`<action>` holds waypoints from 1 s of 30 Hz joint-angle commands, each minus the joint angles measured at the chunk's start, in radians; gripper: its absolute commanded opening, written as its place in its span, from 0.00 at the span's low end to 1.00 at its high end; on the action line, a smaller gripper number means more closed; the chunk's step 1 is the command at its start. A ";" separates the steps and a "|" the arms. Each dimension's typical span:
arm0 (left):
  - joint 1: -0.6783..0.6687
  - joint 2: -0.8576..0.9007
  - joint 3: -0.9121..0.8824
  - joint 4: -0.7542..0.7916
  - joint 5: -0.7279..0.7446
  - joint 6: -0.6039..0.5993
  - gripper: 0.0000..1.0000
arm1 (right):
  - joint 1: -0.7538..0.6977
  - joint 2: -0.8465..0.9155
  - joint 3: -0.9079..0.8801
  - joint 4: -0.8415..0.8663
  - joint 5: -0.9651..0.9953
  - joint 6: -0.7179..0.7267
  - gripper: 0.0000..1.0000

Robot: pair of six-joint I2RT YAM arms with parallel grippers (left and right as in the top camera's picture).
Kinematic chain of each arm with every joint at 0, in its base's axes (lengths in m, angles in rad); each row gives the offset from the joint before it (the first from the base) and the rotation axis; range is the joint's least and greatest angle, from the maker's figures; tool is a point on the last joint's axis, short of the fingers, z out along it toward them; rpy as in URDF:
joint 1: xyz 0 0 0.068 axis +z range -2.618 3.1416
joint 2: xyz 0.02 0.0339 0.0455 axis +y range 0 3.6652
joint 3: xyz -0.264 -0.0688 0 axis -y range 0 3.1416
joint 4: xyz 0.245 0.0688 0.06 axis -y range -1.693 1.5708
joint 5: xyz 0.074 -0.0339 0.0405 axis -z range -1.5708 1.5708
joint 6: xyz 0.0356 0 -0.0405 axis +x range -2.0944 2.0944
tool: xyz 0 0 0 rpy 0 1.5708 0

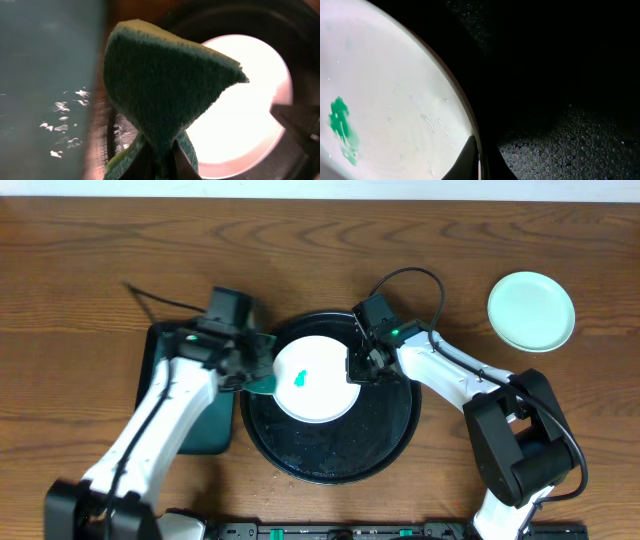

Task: Clean dirty plates on tray and stack at the side
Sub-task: 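Bring the sponge from the water tray to the plate with left gripper, then scrub the green stain on the white plate with the left gripper's sponge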

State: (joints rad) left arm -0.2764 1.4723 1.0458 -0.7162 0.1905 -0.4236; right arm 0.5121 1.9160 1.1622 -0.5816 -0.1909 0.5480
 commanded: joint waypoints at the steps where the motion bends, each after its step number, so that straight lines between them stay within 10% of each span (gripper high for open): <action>1: -0.058 0.093 0.024 0.043 0.065 -0.047 0.07 | 0.007 0.064 -0.013 0.013 0.027 0.000 0.01; 30: -0.140 0.452 0.024 0.419 0.633 -0.229 0.07 | 0.007 0.064 -0.013 -0.013 0.026 -0.003 0.01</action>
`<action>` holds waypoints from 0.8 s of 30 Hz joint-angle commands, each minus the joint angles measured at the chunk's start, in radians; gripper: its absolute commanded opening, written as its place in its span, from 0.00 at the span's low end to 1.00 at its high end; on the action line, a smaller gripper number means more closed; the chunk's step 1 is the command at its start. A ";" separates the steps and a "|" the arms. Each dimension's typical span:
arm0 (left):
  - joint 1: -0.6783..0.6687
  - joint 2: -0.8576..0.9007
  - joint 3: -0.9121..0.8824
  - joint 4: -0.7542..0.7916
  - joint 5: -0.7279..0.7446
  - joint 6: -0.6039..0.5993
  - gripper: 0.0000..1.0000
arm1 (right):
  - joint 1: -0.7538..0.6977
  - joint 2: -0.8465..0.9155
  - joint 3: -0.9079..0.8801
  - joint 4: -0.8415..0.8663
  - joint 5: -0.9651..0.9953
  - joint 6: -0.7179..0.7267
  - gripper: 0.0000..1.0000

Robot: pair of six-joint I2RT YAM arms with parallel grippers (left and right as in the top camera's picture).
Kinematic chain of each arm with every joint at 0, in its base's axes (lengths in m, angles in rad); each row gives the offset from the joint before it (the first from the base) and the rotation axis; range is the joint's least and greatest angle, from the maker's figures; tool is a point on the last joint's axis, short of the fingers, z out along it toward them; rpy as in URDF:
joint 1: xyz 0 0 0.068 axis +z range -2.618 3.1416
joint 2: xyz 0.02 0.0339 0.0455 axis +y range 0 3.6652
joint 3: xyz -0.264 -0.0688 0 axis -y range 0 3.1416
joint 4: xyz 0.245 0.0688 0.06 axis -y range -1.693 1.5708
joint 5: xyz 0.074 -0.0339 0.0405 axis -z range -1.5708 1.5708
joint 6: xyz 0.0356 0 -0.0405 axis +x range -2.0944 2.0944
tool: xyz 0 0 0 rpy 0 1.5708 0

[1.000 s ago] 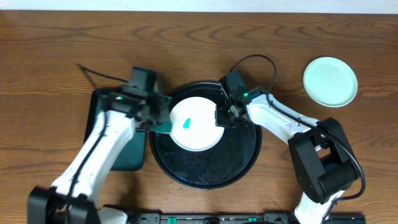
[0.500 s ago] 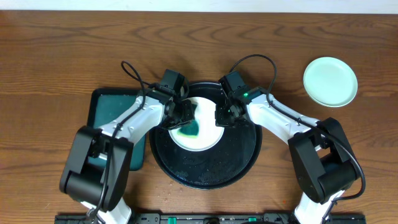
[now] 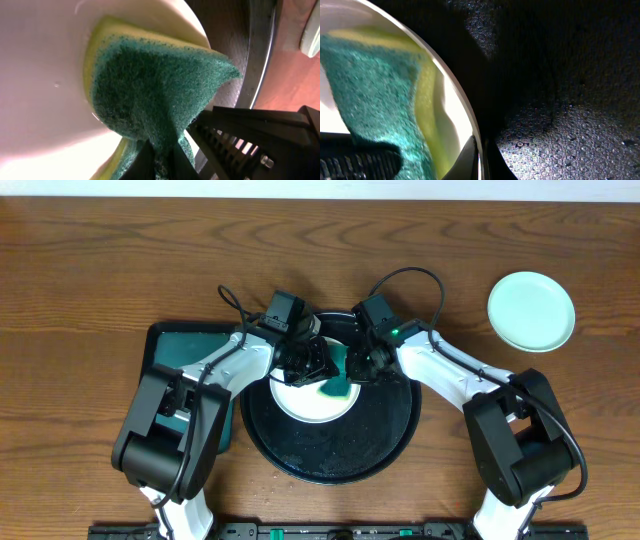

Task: Clean dirty plates on tray and stack at the side
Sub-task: 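Scrub the green stain on the white plate with the left gripper's sponge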

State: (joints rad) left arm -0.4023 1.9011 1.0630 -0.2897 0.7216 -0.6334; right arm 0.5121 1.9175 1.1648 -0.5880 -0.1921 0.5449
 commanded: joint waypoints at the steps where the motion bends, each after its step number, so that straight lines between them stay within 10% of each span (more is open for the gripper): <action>1: -0.014 0.023 0.007 -0.008 0.138 -0.019 0.07 | 0.006 0.063 -0.016 -0.007 0.027 0.000 0.01; 8: -0.014 0.023 0.007 -0.050 0.223 -0.015 0.07 | 0.007 0.063 -0.016 -0.007 0.027 0.000 0.01; 24: 0.078 0.023 0.007 -0.356 -0.672 0.008 0.07 | 0.007 0.063 -0.016 -0.021 0.026 0.000 0.01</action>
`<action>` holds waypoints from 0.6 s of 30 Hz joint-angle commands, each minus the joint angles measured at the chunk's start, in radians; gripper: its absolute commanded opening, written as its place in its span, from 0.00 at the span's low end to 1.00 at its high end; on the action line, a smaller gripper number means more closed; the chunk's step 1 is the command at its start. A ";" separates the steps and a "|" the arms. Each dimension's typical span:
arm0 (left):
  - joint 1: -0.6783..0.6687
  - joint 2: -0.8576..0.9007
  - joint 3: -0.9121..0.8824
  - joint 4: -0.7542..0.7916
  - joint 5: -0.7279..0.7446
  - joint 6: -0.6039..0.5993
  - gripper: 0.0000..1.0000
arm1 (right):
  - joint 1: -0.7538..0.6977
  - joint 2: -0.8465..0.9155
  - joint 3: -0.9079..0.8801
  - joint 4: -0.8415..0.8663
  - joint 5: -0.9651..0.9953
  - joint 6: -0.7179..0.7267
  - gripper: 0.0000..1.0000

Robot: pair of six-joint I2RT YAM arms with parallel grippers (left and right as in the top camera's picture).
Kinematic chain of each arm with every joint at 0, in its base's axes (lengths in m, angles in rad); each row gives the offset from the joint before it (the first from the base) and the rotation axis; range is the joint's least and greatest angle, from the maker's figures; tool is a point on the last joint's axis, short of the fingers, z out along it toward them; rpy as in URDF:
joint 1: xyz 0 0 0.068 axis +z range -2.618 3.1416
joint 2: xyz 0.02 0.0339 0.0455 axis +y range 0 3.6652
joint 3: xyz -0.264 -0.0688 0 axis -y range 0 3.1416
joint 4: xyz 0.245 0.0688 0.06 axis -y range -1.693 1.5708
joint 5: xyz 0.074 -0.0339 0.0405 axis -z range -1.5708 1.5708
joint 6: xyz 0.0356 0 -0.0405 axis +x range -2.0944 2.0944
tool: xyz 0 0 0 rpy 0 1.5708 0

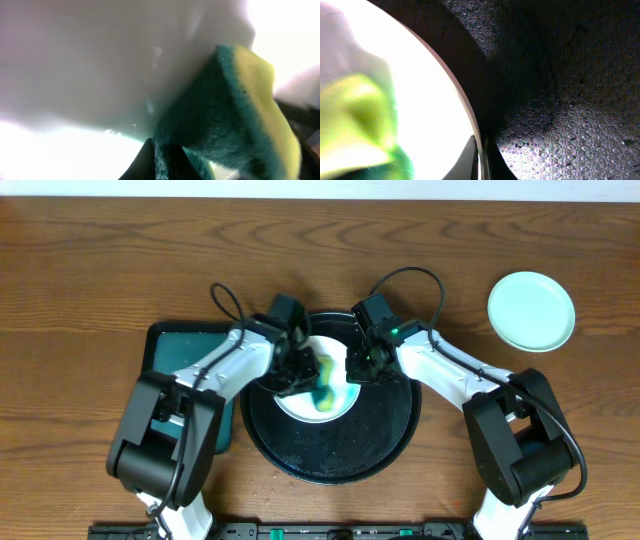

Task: Clean dirty plates on tray and stack at the side
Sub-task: 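Scrub the green stain on the white plate with the left gripper's sponge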

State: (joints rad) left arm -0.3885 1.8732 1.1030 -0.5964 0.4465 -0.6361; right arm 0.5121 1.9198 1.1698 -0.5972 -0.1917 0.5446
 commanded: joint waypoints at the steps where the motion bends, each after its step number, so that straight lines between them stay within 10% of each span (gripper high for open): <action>1: 0.082 0.051 -0.033 -0.066 -0.419 0.010 0.07 | 0.007 0.061 -0.021 -0.012 0.026 0.001 0.01; 18: 0.121 0.047 -0.002 -0.062 -0.382 0.014 0.07 | 0.007 0.061 -0.021 0.000 0.026 0.001 0.01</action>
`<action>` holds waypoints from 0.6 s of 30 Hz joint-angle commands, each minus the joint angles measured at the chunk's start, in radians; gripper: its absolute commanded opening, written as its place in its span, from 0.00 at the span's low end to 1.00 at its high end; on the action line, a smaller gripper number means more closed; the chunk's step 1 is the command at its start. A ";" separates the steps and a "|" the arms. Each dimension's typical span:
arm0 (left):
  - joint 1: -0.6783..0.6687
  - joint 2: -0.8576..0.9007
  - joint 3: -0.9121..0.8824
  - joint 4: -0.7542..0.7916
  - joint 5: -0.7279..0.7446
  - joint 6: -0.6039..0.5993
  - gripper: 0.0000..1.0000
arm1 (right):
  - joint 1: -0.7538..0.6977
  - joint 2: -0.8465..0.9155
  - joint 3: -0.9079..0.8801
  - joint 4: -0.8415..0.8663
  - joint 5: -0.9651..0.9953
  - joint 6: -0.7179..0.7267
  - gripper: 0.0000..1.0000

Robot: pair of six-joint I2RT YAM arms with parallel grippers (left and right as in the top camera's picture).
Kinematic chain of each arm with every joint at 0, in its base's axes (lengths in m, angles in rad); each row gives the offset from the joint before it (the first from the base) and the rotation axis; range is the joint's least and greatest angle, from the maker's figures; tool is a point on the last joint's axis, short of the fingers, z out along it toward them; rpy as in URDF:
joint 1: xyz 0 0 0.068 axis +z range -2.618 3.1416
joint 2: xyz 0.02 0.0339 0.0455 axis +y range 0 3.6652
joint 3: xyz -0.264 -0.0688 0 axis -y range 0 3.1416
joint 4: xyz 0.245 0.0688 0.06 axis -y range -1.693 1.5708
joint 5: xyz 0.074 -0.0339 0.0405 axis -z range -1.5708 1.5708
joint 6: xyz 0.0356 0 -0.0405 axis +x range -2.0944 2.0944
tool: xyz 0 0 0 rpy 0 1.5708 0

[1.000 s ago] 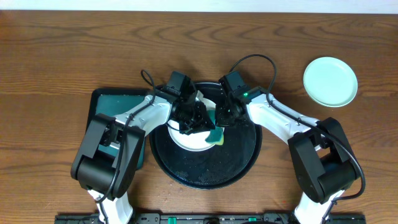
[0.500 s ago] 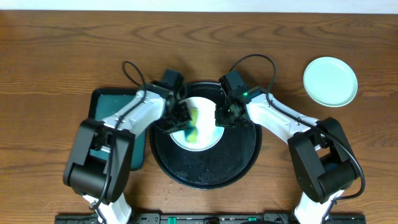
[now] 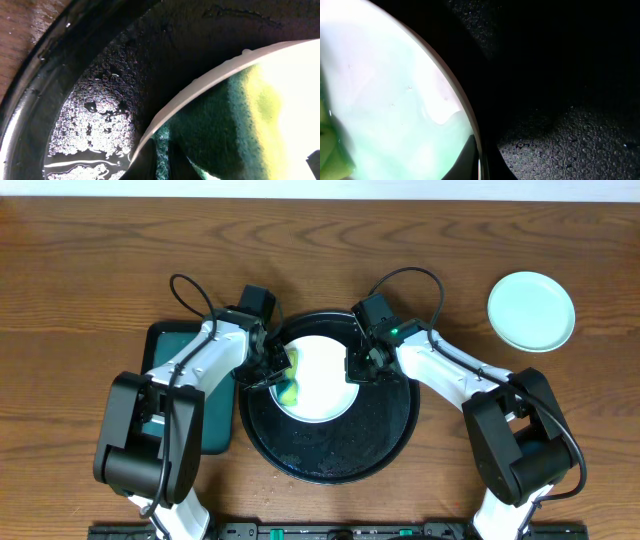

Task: Clean dirty plates on tray and stack at the side
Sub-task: 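Scrub the green stain on the white plate with the left gripper's sponge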

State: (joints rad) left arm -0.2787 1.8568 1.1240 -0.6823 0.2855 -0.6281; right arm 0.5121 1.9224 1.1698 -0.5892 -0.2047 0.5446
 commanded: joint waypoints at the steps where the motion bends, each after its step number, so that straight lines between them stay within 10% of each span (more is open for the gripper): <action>1: 0.001 0.064 -0.018 0.037 -0.209 0.006 0.07 | 0.007 0.058 -0.021 -0.008 0.039 0.001 0.01; 18: -0.137 -0.062 0.106 -0.013 -0.333 0.060 0.07 | 0.006 0.058 -0.021 -0.007 0.039 0.000 0.01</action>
State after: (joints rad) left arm -0.4149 1.8530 1.2045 -0.6662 0.0814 -0.5945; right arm 0.5121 1.9224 1.1702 -0.5892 -0.2047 0.5449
